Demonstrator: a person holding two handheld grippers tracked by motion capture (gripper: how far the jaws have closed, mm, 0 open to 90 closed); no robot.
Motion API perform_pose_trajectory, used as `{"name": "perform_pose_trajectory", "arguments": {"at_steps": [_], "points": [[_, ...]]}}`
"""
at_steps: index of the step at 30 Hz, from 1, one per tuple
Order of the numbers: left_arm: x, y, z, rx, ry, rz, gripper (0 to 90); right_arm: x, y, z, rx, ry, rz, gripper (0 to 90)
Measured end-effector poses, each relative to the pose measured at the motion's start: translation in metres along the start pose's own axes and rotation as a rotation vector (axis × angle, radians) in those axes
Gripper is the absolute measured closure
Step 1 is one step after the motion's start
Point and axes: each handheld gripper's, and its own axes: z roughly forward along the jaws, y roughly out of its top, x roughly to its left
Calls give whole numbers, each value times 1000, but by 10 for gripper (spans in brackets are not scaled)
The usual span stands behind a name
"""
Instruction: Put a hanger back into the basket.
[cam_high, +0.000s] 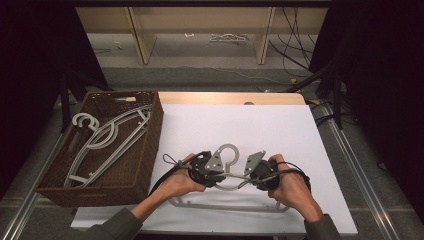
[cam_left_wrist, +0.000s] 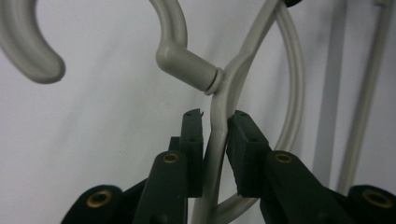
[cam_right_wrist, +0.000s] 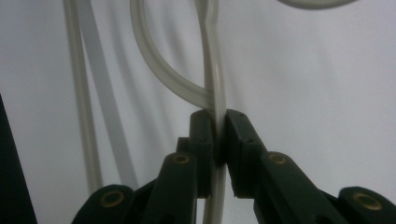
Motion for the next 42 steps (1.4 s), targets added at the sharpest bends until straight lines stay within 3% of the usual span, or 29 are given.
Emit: {"name": "perform_pose_trajectory", "arguments": {"at_steps": [4, 6, 8, 12, 13, 14, 17, 26, 28, 36, 42], "points": [[0, 8, -12, -7, 9, 88, 807, -2, 0, -5, -29, -44, 10, 784], [-1, 9, -16, -25, 10, 62, 816, -4, -1, -9, -53, -79, 40, 759], [3, 9, -22, -32, 4, 55, 816, -5, -1, -13, -81, -76, 65, 740], [13, 8, -32, -73, 7, 2, 817, -10, -2, -23, -187, -126, 139, 554], [18, 7, -33, -81, -1, 24, 817, -11, -2, -27, -223, -140, 166, 523], [17, 5, -34, -85, 24, -53, 817, -12, -2, -29, -257, -148, 186, 491], [24, 2, -39, -77, 36, -77, 817, -12, -2, -37, -343, -162, 263, 404], [39, -3, -54, -101, 79, -149, 817, -11, -9, -42, -524, -198, 422, 288], [41, -3, -58, -105, 91, -163, 817, -10, -11, -43, -558, -219, 437, 281], [50, -6, -77, -142, 104, -222, 816, 1, -26, -41, -642, -211, 489, 244], [52, -1, -98, -166, 142, -222, 816, 11, -36, -31, -696, -209, 523, 238]]}}
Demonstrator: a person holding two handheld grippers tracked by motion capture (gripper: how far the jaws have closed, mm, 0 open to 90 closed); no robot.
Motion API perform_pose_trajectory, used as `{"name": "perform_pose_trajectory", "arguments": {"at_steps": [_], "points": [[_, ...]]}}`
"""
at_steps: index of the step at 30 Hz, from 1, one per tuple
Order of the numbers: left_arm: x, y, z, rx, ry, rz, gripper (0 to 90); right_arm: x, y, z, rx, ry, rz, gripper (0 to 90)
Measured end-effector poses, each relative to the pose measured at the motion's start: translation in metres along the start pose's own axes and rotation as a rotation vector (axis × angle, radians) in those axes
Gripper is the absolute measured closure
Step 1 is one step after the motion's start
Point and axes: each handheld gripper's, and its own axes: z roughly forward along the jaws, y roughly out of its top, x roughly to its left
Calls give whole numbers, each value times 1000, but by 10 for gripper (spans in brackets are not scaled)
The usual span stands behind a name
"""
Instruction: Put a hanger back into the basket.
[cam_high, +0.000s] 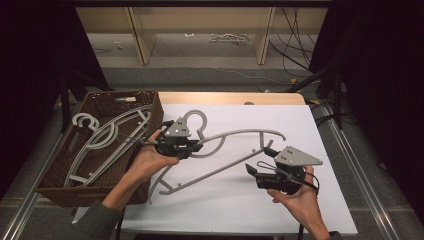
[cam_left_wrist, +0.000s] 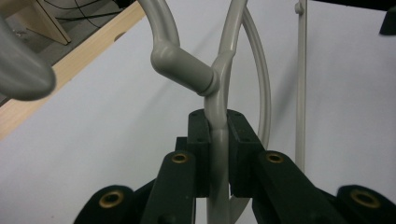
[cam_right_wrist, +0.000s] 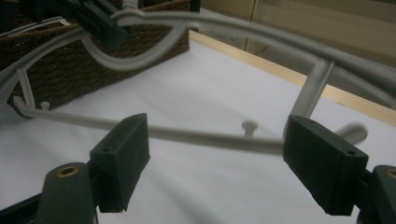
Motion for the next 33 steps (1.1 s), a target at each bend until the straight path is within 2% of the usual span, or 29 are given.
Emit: {"name": "perform_pose_trajectory", "arguments": {"at_steps": [4, 6, 8, 10, 12, 13, 15, 16, 18, 22, 23, 24, 26, 28, 31, 33], "points": [[3, 7, -12, -13, 17, -9, 815, 0, -8, 0, -19, 11, 27, 236], [5, 10, -18, -21, 16, -14, 816, 1, -10, 0, -15, 7, 21, 237], [7, 13, -24, -34, 10, -17, 815, 1, -13, -1, -13, 11, 16, 237], [10, 17, -31, -69, 6, -47, 816, 2, -16, 0, -22, 17, 17, 238], [14, 20, -37, -82, -11, -65, 816, 2, -19, -2, -3, 14, 34, 238], [16, 22, -41, -85, -17, -68, 816, 1, -20, -3, 2, 17, 25, 238], [17, 26, -48, -85, -16, -82, 816, 1, -24, -2, -14, 16, 37, 237], [18, 28, -51, -87, -21, -80, 816, 1, -25, -4, 9, 19, 50, 238], [20, 32, -57, -95, -32, -87, 815, 0, -27, -5, 1, 17, 55, 238], [26, 36, -72, -114, -28, -104, 815, 0, -30, -6, 5, 17, 70, 237], [28, 37, -76, -119, -38, -117, 815, 0, -30, -7, 4, 18, 69, 237], [29, 37, -80, -121, -36, -122, 815, 0, -31, -6, -9, 18, 58, 237], [32, 39, -88, -120, -38, -129, 816, 0, -33, -4, -19, 19, 67, 235], [36, 39, -96, -123, -14, -129, 816, 1, -33, -6, 13, 24, 73, 232], [46, 36, -110, -111, 26, -129, 816, 2, -34, -4, 0, 37, 75, 232], [53, 33, -117, -107, 52, -132, 815, 2, -34, -5, 3, 22, 64, 231]]}}
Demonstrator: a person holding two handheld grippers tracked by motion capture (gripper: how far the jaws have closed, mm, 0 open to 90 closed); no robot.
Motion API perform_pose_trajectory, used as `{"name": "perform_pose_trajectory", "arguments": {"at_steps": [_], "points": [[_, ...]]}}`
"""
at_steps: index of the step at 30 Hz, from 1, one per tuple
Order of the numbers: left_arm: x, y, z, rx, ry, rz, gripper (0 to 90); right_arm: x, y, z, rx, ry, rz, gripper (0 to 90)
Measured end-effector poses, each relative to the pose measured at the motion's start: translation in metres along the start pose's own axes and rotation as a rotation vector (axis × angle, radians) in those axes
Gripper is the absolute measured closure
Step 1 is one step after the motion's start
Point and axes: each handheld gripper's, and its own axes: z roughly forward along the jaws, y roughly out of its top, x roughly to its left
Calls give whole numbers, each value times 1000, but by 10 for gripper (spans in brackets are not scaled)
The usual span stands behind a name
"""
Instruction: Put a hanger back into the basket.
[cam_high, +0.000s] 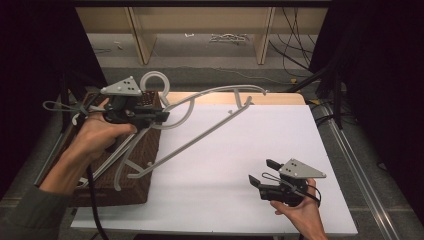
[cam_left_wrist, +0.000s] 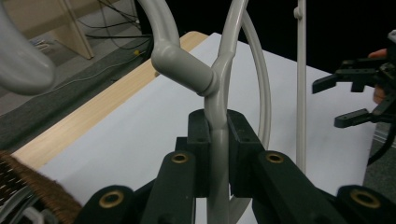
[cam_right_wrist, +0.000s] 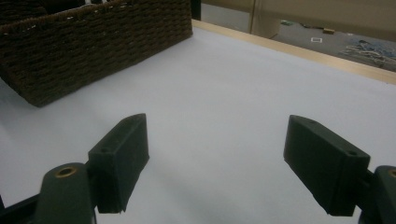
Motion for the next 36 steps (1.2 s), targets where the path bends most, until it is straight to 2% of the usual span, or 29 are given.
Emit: {"name": "perform_pose_trajectory", "arguments": {"at_steps": [1, 3, 5, 7, 8, 9, 10, 12, 13, 14, 18, 19, 21, 22, 23, 26, 27, 28, 30, 32, 33, 34, 35, 36], "points": [[4, -1, -3, -2, 7, -10, 815, 1, 0, 0, 8, 2, 10, 231], [14, -4, -9, -4, 34, -31, 815, 0, -1, 0, -1, -5, -1, 230], [23, -7, -15, -1, 75, -40, 815, -1, -2, 0, 7, -2, -2, 229], [34, -11, -22, 10, 102, -30, 815, -1, -2, -1, 13, 0, 6, 229], [38, -13, -23, -5, 110, -56, 815, -1, -3, -1, 18, 1, 13, 229], [43, -16, -26, -5, 128, -58, 815, -2, -3, 0, 14, -1, 5, 229], [49, -18, -29, 13, 147, -40, 815, -2, -4, 0, 17, 1, 10, 229], [58, -24, -32, 13, 167, -54, 815, -1, -4, 0, 23, 6, 20, 229], [62, -28, -33, 2, 174, -75, 815, -1, -4, 0, 23, 7, 20, 227], [69, -33, -34, 13, 183, -62, 816, -1, -4, 1, 22, 9, 20, 226], [88, -50, -39, 32, 236, -72, 815, 0, -4, 1, 18, 4, 15, 211], [91, -55, -39, 26, 246, -72, 815, 0, -5, 1, 21, 5, 20, 210], [97, -62, -42, 49, 267, -77, 815, 0, -5, 2, 21, 7, 18, 207], [101, -67, -44, 54, 283, -94, 815, 0, -6, 3, 16, 11, 22, 207], [104, -69, -46, 70, 285, -81, 815, -1, -6, 3, 7, 1, 4, 206], [113, -78, -50, 82, 330, -98, 815, -1, -6, 2, 30, -5, 1, 206], [116, -81, -53, 94, 341, -94, 815, 0, -6, 3, 34, 5, 14, 206], [119, -84, -54, 96, 352, -103, 816, 0, -7, 5, 9, 16, 21, 206], [124, -89, -55, 89, 368, -117, 815, 0, -7, 5, 9, 16, 22, 206], [130, -94, -57, 105, 377, -115, 815, 1, -7, 5, 10, 17, 23, 206], [132, -96, -56, 97, 385, -131, 815, 1, -6, 4, 17, 23, 25, 206], [134, -99, -56, 110, 392, -133, 815, 1, -6, 5, 4, 11, 8, 206], [137, -101, -57, 126, 402, -126, 815, 2, -6, 5, 13, 20, 22, 205], [138, -103, -55, 113, 414, -142, 815, 1, -6, 5, 4, 11, 6, 205]]}}
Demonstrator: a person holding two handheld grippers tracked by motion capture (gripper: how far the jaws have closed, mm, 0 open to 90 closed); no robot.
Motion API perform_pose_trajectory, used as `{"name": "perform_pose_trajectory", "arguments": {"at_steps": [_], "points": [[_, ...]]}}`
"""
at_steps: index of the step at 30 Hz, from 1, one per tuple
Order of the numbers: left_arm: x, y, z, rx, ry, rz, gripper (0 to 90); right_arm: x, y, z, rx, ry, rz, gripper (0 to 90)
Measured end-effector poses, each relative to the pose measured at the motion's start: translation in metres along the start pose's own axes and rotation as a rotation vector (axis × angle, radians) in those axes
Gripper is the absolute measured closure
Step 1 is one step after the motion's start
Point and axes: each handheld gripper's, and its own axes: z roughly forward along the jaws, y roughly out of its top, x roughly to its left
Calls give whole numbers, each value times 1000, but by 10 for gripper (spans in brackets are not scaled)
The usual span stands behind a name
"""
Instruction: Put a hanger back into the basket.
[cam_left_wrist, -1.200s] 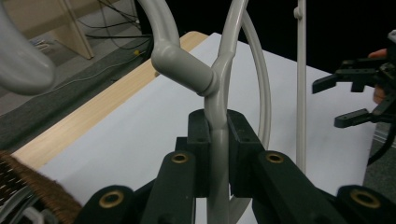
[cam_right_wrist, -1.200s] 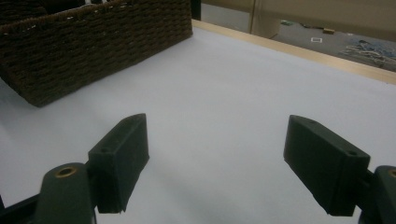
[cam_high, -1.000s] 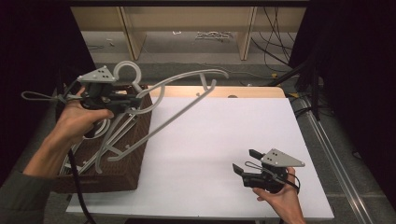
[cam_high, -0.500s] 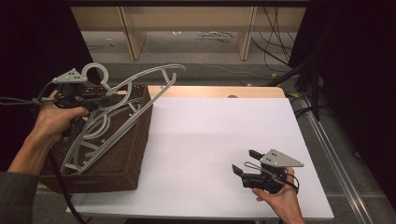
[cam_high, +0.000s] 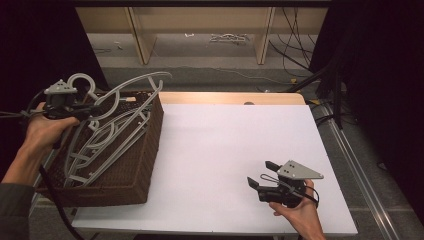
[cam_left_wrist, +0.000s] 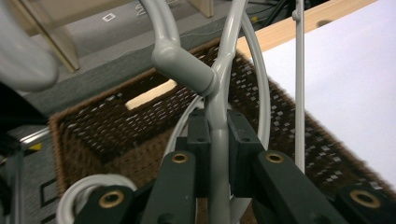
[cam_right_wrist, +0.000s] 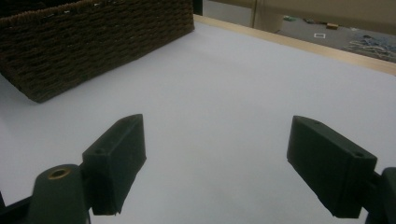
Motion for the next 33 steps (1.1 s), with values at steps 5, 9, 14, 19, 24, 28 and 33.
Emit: {"name": "perform_pose_trajectory", "arguments": {"at_steps": [5, 9, 14, 19, 24, 28, 33], "points": [[7, -11, 4, 18, 16, -3, 815, -1, 0, 0, 15, -5, -2, 205], [12, -17, 4, 55, 23, 36, 815, 0, -1, 0, 24, 1, -1, 205], [17, -27, 7, 71, 39, 15, 815, 1, -1, 1, 25, 14, 9, 205], [22, -37, 10, 91, 53, 6, 815, 0, -1, 0, 28, 9, 9, 204], [25, -43, 12, 125, 73, -5, 815, 0, -1, 1, 23, 11, 1, 205], [26, -47, 15, 147, 76, -9, 815, 0, -1, 1, 24, 6, -5, 204], [28, -52, 20, 166, 95, -37, 814, 0, -1, 1, 22, 4, 3, 204]]}}
